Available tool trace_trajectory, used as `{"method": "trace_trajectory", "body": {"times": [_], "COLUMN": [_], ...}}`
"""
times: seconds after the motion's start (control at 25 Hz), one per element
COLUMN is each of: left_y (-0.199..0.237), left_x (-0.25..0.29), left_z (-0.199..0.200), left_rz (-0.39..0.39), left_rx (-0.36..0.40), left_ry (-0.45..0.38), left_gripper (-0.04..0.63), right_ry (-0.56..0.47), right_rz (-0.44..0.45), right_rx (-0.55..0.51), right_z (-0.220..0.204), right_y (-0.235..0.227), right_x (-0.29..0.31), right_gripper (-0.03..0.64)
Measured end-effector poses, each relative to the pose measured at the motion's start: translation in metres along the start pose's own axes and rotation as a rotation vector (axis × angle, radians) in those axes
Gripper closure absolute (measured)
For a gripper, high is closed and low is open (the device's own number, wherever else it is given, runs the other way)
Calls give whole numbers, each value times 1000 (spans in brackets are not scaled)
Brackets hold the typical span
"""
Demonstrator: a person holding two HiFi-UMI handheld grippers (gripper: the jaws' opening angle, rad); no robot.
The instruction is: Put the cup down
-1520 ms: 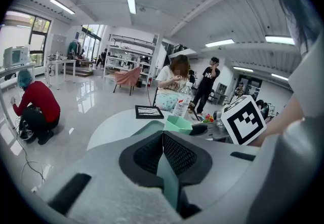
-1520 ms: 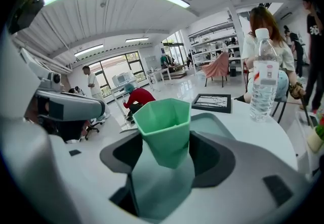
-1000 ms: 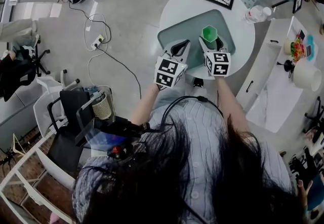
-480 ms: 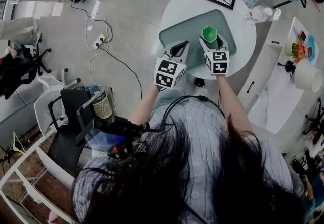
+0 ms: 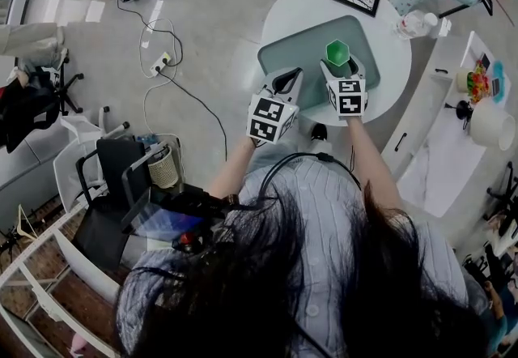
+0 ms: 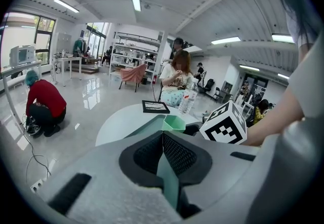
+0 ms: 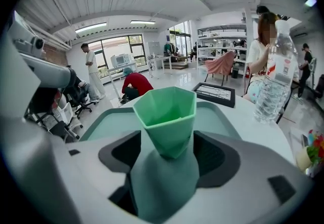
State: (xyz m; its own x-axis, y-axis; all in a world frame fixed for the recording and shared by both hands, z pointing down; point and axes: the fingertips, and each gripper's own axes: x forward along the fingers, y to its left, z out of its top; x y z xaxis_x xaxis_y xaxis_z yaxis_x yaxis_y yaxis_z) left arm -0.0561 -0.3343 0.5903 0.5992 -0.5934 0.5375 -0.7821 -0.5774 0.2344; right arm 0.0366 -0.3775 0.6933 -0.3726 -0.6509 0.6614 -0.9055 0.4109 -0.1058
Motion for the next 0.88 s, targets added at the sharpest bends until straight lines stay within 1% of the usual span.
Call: {"method": "trace_trajectory", "body": {"times": [0.08,0.28,0.48,0.56,0.76,0.88], "left_y": [2,8,13,15,4,-4], "left_x": [-1,-6,-6,-5,-12,-17], "left_z": [-2,-6,0,4,15,20], "left_rz": [8,27,34,38,45,51], "left_rx": [-2,-16,-17,-18,-7,-3], "left_ry": [2,3,-6,-13,-49,-67], "left_gripper": [580,580,580,580,580,580], "right_ry": [-4,17,6,1,-66,-100], "right_rz": [-4,22,-11,-7,29,65], "right_rx": [0,40,67,97,187,201], "right_z": [-1,-6,-3,0,9,18], "right_y": [-1,3,0,0,4,10], "right_x": [0,-1,-13,-18,-51,-70], "right_gripper": [314,314,315,316,316,318]}}
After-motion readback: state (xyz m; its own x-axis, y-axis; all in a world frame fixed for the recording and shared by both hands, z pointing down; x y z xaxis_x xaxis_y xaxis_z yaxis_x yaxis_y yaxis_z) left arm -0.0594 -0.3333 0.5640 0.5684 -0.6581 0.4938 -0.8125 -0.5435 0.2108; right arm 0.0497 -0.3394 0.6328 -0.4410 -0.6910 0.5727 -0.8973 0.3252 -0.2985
